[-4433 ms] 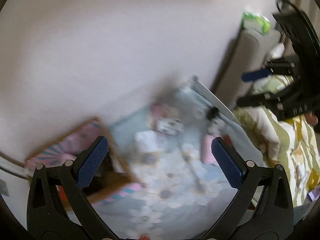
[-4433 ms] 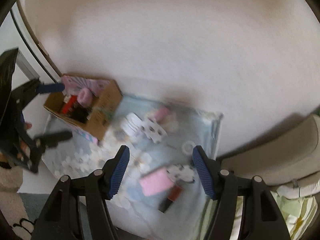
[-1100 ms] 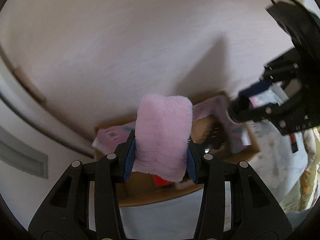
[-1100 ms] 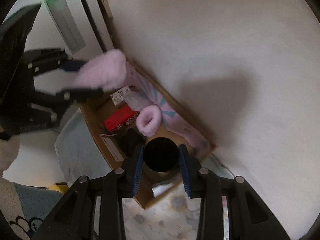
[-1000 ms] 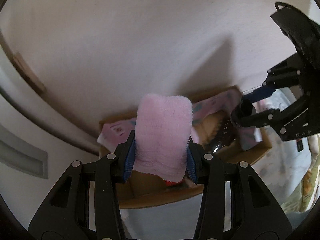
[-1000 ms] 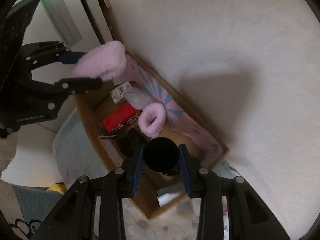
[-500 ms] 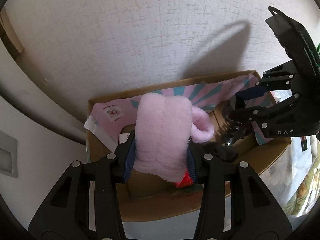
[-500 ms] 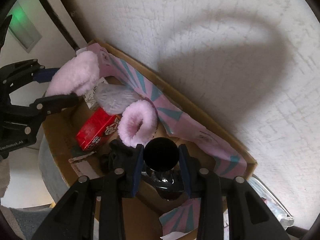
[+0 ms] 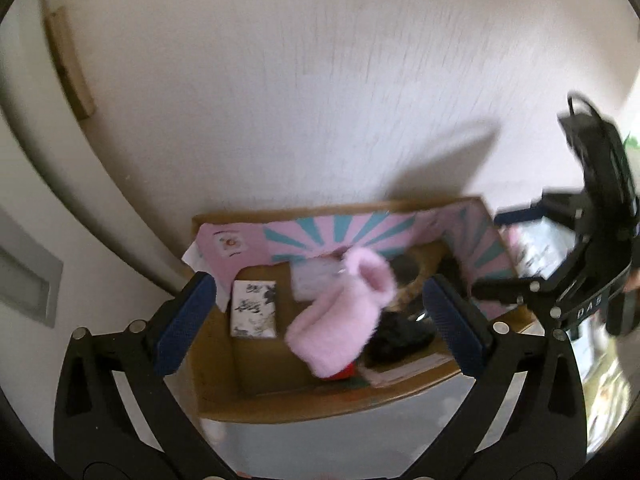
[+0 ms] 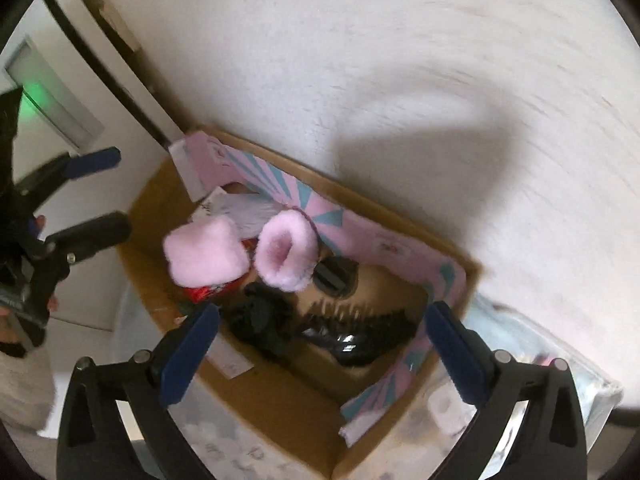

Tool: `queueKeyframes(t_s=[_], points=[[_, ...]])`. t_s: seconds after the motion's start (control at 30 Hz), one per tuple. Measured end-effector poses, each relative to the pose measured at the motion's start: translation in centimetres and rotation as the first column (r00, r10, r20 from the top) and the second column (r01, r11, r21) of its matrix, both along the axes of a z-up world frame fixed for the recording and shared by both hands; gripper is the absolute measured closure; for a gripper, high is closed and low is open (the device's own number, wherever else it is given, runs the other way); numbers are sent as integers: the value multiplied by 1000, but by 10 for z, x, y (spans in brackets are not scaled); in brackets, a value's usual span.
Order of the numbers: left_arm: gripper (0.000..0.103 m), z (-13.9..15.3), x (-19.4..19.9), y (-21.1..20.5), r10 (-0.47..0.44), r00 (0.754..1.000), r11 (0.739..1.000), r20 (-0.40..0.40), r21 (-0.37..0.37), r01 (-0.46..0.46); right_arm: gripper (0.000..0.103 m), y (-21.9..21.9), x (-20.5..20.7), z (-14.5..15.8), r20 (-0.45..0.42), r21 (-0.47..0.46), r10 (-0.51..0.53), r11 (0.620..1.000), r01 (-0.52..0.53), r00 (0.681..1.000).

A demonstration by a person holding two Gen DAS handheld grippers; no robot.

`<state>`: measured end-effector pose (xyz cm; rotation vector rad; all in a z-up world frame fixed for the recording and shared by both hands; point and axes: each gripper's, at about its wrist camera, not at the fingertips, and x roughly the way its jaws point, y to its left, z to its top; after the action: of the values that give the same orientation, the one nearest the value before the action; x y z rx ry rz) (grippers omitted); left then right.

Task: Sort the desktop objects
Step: 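Open both tools to drop the pink item and black item into the box, then move both tools back toward the white paw-print socks on the sheet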

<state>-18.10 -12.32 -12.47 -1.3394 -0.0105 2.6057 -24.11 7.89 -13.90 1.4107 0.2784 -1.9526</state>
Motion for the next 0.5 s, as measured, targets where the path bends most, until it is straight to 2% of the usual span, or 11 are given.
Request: queueKeyframes(t_s=[0.17, 0.23, 0.33, 0.4, 0.5], points=[[0, 13, 13, 6, 73, 997, 997, -15, -4, -73, 0, 29, 21, 25, -64, -38, -73, 997, 70, 995], [0, 18, 20, 12, 72, 997, 996, -15, 50, -71, 0, 45, 26, 46, -82, -68, -97, 993, 91, 992], [0, 23, 28, 29, 4, 1000, 989, -9, 148, -3, 0, 75, 36, 65, -77, -127, -127, 985, 117, 989], [0, 30, 32, 48, -26, 1000, 992, -17, 125, 28, 0, 96, 45, 72, -111, -118, -141, 985, 128, 984], [0, 37, 39, 76, -63, 998, 995, -30, 72, 65, 0, 124, 51, 74, -115, -30, -168, 986, 165, 979]])
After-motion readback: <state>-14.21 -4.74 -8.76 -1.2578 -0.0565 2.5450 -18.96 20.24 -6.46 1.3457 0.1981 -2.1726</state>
